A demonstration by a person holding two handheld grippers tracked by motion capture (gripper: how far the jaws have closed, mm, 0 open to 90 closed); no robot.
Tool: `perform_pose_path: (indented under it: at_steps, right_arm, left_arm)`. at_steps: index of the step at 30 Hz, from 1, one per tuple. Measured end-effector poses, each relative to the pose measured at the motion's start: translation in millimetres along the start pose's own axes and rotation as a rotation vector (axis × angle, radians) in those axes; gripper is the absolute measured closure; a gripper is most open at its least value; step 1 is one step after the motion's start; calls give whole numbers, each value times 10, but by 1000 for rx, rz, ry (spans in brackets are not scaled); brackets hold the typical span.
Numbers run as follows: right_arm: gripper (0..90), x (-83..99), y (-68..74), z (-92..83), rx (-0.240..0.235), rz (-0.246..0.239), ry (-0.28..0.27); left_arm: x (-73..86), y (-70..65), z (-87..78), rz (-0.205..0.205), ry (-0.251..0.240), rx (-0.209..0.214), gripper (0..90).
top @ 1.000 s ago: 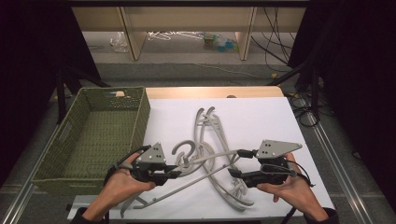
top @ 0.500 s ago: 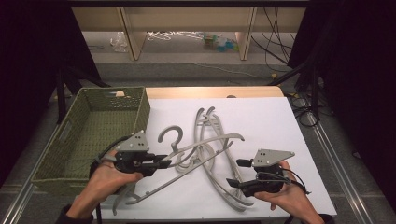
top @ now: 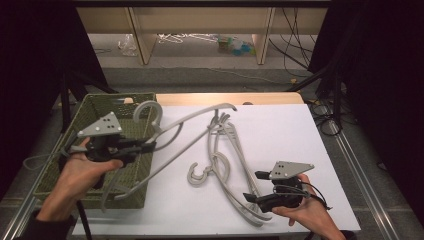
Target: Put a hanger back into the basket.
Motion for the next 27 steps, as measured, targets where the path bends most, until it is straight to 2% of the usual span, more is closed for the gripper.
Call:
perform_pose_path:
  at_steps: [3, 6, 7, 12, 13, 14, 16, 17, 21, 22, 26, 27]
  right_arm:
    - [229, 3, 4, 10, -1, 0, 0]
    - [230, 1, -3, 13, 1, 1, 0]
    - [230, 1, -3, 13, 1, 1, 0]
    - [230, 8, -12, 10, 1, 6, 3]
    - [230, 11, -15, 14, 0, 6, 3]
    - [230, 11, -15, 14, 0, 6, 3]
    - [231, 16, -14, 15, -2, 9, 4]
    - [231, 16, -14, 15, -2, 9, 4]
    - [230, 19, -24, 14, 1, 11, 2]
    - [230, 19, -24, 14, 1, 11, 2]
    - [227, 29, -28, 19, 1, 15, 5]
    - [227, 33, -30, 24, 1, 16, 6]
  left_arm:
    - [-57, 213, -73, -32, -33, -44, 789]
    - [-82, 469, -168, -60, -42, -109, 789]
    - [-82, 469, -168, -60, -42, -109, 789]
    - [-114, 696, -277, -82, -50, -147, 789]
    - [-128, 767, -310, -75, -54, -158, 789]
    - [-128, 767, -310, -75, -54, -158, 789]
    - [-136, 909, -363, -83, -59, -178, 789]
    - [-136, 909, -363, -83, -59, -178, 789]
    - [-79, 1155, -448, -107, -66, -217, 789]
    - [-79, 1155, -448, -107, -66, -217, 789]
    - [-5, 1331, -506, -125, -78, -255, 789]
    - [38, 1409, -519, -128, -80, -268, 789]
Point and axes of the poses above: each handheld gripper's, and its own axes: z roughly forward along the jaws, x roughly out of its underside, y roughly to its left, the point moved 9 cm from there along z, roughly forward along the jaws, and after that the axes turned 14 degrees about -z, right-handed, at the moved point
